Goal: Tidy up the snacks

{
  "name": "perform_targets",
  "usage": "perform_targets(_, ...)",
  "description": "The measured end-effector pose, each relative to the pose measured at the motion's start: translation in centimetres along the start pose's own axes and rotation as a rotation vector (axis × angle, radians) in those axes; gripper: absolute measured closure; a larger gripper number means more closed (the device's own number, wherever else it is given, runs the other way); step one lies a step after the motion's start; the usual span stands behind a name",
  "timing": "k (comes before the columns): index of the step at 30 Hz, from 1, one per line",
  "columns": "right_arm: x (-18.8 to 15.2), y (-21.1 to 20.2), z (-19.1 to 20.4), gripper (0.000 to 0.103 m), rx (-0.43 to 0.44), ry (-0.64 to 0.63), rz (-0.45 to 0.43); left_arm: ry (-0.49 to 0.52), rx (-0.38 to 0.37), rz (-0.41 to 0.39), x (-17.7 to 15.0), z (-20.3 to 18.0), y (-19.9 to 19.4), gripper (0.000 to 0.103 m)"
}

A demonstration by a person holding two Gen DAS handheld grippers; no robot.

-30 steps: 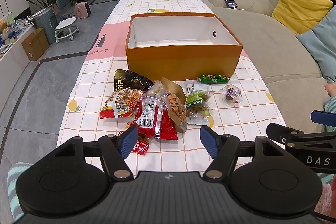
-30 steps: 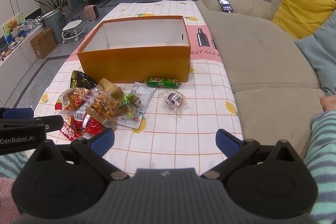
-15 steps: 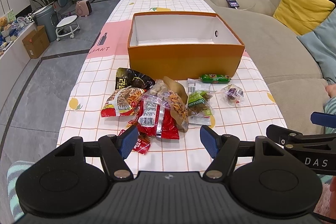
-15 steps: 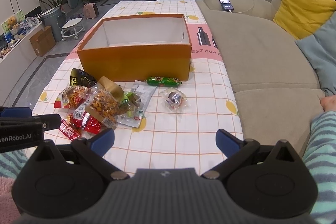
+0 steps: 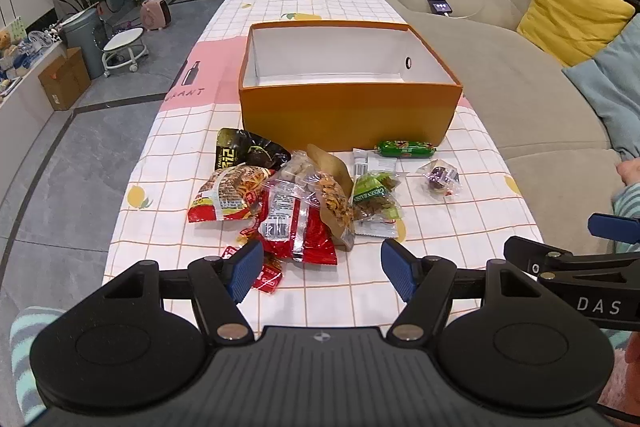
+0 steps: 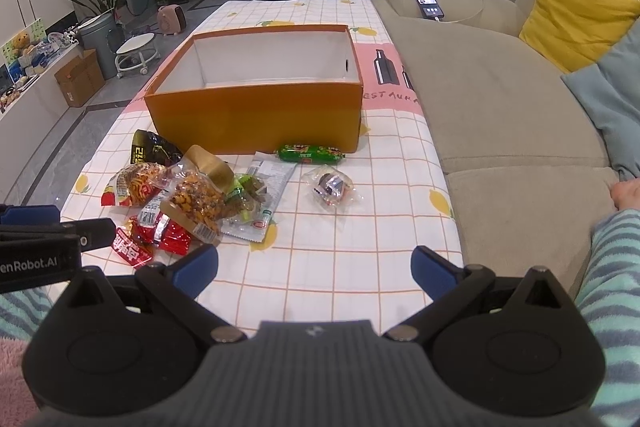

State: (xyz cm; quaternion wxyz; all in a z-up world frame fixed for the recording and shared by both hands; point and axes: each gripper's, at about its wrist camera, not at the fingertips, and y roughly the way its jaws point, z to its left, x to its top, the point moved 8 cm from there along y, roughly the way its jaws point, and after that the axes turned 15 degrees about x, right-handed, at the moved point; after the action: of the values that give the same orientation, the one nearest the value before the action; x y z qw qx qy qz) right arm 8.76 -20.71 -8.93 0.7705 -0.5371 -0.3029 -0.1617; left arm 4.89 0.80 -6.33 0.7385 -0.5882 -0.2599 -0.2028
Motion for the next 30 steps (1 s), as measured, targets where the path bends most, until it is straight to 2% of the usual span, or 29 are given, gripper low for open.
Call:
perform_targets(11,0.0,0.0,0.2,0.004,0.013,-0.002,-0.005,-0.022,-0.051,-0.010,0.2,0.2,-0.2,0.028)
perform_targets(15,0.1,-0.1,0.1,0.004,0.018,0.001,-0.015,-0.029,-0.057,-0.010,0.4,0.4,0.0,0.034)
perform_targets(19,0.5,-0.1,-0.3,0.004,0.038,0.027,-0.054,-0.042,-0.067,0.000,0.7,0.8,0.5,0.034)
perform_targets(21,0.7,0.3,-0.6,0.004,0.026,0.036,-0.044,-0.036,-0.062,0.000,1.0,0.9,0.9,0.034)
perform_targets(25,1.2,1.7,-0.7,0.004,0.048,0.008,-0.014,-0.062,-0.127,0.048,1.7,0.8,1.9,0.034)
perform_targets(28,1.6,3.0,-0.8,0.014,0.049,-0.030,0.004,-0.046,-0.197,0.082,2.3,-0.1,2.8,0.034)
perform_targets(30,2.0,4.0,-0.9,0.025,0.067,-0.030,0.020,-0.041,-0.216,0.095,2.7,-0.5,3.6,0.034)
